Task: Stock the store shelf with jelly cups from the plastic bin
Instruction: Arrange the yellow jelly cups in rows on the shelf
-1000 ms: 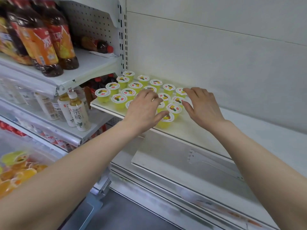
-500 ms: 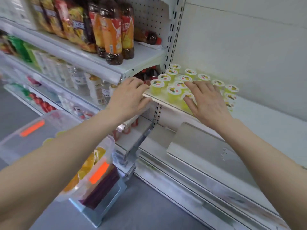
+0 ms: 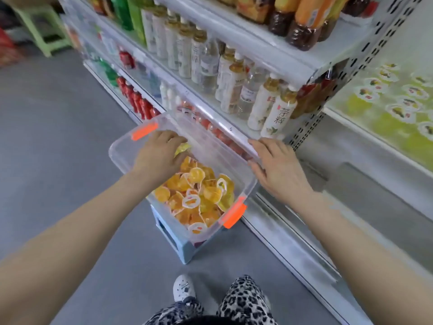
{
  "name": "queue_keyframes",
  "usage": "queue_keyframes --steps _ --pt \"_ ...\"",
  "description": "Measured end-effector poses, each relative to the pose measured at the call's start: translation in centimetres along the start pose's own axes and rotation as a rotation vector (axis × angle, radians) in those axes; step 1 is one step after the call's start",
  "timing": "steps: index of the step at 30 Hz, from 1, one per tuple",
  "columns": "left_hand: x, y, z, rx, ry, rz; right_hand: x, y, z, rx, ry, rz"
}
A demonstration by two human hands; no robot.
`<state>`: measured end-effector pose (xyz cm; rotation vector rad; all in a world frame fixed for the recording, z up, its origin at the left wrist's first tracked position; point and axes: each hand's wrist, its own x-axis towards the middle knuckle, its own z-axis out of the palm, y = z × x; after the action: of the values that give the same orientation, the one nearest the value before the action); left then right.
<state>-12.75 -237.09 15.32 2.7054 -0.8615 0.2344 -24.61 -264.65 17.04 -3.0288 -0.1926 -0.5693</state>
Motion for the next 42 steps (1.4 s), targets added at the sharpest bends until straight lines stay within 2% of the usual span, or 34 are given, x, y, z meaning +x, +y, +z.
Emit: queue_keyframes --steps 5,9,14,20,25,29,32,37,42 --pt "-4.3 -5.0 2.8 -0.061 -0.144 -0.197 1.1 -3.8 5.6 0.078 -0.194 -0.069" --pt "-5.9 -7.9 4.4 -0.042 -0.146 -0.290 2.8 -5.1 9.2 0.087 -0.345 -0.141" --pt "-5.3 -9.4 5.4 0.001 -0.097 -0.309 7.2 -6.1 13.4 0.163 -0.505 -0.193" --pt "-2.4 -11.1 6.6 -0.005 -0.109 -0.338 15.1 -7.7 18.6 0.171 -0.583 -0.207" --pt "-1.5 -11.4 7.3 0.018 -0.187 -0.375 18.5 -9.1 24.1 -0.017 -0.742 -0.273" --pt "-1.3 -11.5 7.2 0.044 -0.255 -0.393 18.2 -9.6 25.5 -0.202 -0.701 -0.371" --pt "-0.8 -11.3 7.0 0.093 -0.329 -0.386 18.4 -9.3 25.0 -0.185 -0.662 -0.408" --pt "2.0 -12.0 8.0 0.144 -0.471 -0.328 18.8 -8.5 24.1 -0.102 -0.677 -0.357" --pt "6.0 -12.5 11.2 0.234 -0.570 -0.225 18.2 -8.8 24.4 -0.176 -0.556 -0.360"
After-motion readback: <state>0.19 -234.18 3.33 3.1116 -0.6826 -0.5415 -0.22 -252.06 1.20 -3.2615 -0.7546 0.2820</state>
